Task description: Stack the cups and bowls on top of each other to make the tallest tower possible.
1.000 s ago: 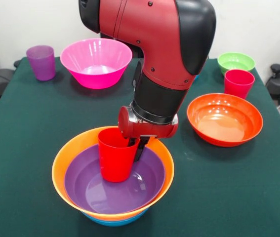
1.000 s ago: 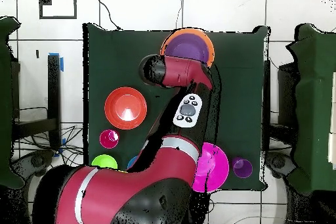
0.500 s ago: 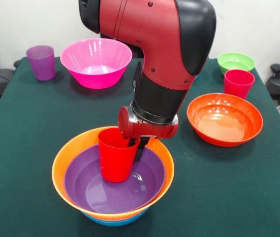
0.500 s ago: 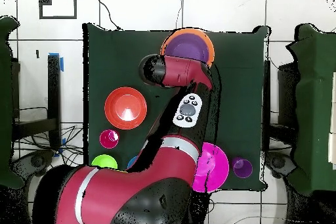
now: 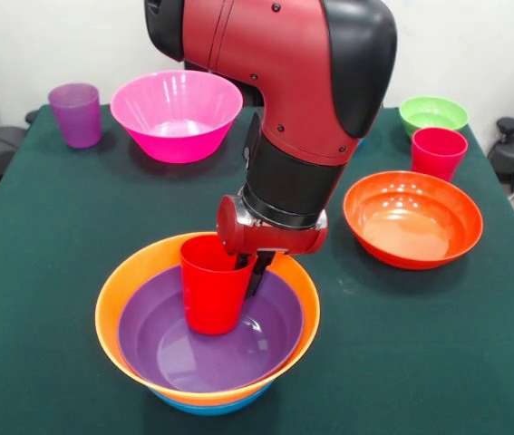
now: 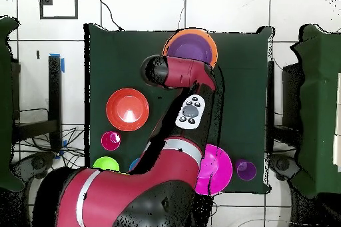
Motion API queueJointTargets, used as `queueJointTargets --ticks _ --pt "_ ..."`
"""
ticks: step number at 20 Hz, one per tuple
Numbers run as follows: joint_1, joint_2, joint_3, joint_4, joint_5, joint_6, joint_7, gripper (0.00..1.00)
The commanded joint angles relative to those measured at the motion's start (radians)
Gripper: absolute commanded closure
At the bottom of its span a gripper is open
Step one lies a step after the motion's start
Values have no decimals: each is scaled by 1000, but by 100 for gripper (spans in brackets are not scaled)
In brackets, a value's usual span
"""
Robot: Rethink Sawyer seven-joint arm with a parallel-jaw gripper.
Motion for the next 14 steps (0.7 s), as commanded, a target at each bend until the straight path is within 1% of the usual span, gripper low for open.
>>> queueJointTargets --ticks 1,14 --pt "21 70 121 2 -12 -17 156 100" --pt "16 72 126 3 -11 -26 154 100"
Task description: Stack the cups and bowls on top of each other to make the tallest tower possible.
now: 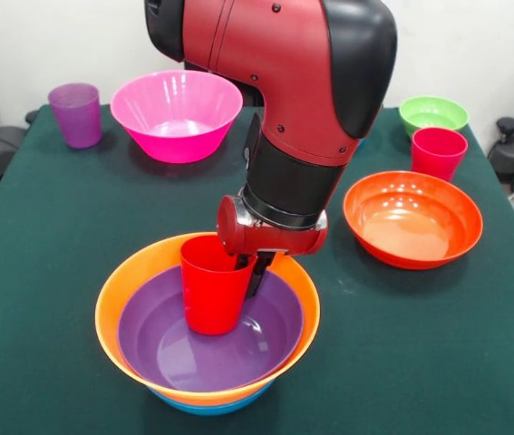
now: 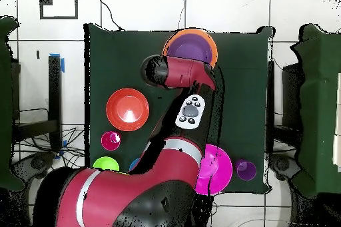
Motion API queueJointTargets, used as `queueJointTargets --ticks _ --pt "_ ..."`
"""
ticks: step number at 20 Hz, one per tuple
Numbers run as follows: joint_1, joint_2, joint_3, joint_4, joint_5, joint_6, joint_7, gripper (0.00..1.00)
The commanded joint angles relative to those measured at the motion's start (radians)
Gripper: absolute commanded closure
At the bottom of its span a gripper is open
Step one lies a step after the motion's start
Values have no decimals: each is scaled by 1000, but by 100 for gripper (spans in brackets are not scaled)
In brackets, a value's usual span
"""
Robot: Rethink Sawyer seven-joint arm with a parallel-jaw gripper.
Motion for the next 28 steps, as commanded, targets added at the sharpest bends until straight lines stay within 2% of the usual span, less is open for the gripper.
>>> queueJointTargets --ticks 1,11,16,28 --pt "17 69 124 6 -12 -23 154 100" --pt "17 28 124 7 -19 39 116 100" --pt "12 -8 126 46 -29 30 98 100" --pt "9 -18 155 51 -3 43 111 100"
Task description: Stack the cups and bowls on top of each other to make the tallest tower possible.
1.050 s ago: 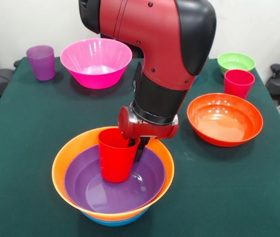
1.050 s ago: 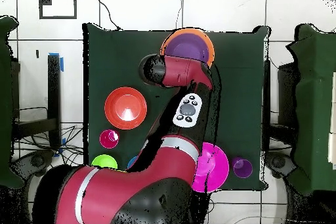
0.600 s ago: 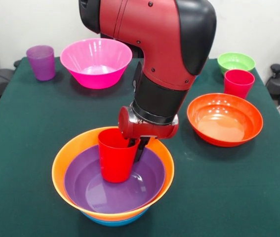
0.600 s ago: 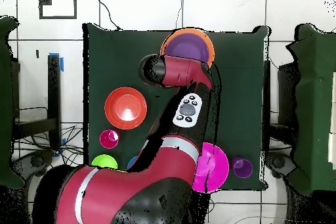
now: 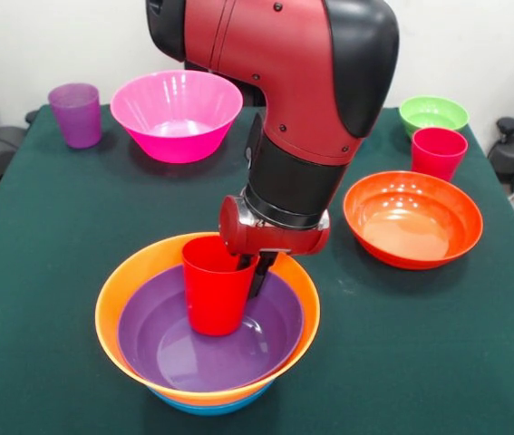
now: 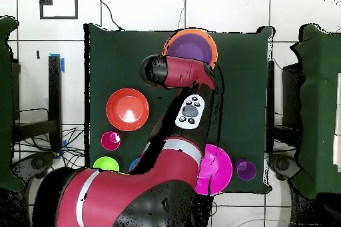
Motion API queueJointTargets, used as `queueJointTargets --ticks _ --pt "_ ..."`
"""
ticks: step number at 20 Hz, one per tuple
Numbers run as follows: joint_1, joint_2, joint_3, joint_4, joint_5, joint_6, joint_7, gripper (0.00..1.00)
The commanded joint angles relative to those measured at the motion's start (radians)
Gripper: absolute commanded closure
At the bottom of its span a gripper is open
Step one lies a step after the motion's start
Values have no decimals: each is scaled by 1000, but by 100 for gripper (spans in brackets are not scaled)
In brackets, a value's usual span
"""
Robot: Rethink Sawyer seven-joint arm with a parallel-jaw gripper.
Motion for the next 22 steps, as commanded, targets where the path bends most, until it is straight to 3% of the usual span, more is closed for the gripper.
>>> queueJointTargets --ticks 1,5,22 --pt "10 -12 147 43 -2 51 111 100" --pt "13 1 141 10 2 77 114 100" --pt "15 -17 151 31 9 83 117 100"
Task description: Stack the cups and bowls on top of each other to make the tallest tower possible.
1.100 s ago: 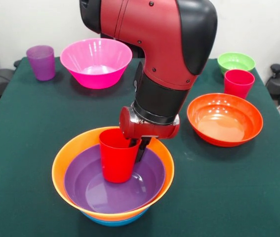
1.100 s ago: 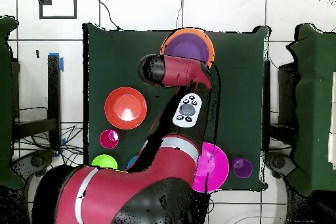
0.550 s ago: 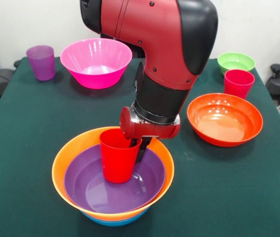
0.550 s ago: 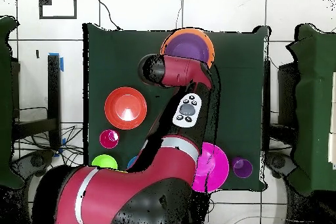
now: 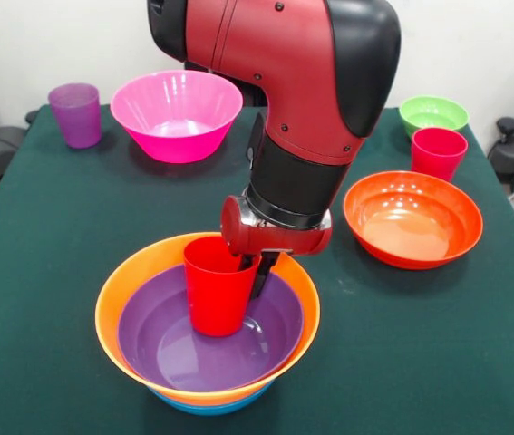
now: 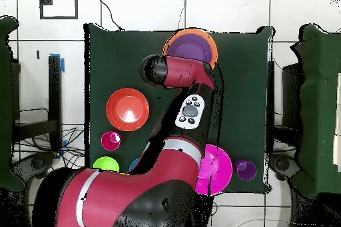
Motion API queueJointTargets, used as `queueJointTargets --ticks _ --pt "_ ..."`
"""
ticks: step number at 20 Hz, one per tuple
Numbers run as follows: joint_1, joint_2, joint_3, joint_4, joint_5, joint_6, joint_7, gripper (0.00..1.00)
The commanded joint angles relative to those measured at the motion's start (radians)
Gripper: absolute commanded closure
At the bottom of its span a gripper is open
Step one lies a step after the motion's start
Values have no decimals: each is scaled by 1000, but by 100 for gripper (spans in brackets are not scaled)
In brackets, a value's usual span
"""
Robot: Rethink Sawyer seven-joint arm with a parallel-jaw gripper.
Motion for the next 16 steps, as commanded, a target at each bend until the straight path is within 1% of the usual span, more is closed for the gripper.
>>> queueJointTargets --ticks 1,7,13,16 --pt "14 -21 153 39 8 83 112 100" --pt "22 -23 153 38 17 96 129 100" --pt "31 -19 144 37 19 87 142 100" --pt "33 -2 139 13 20 87 145 100"
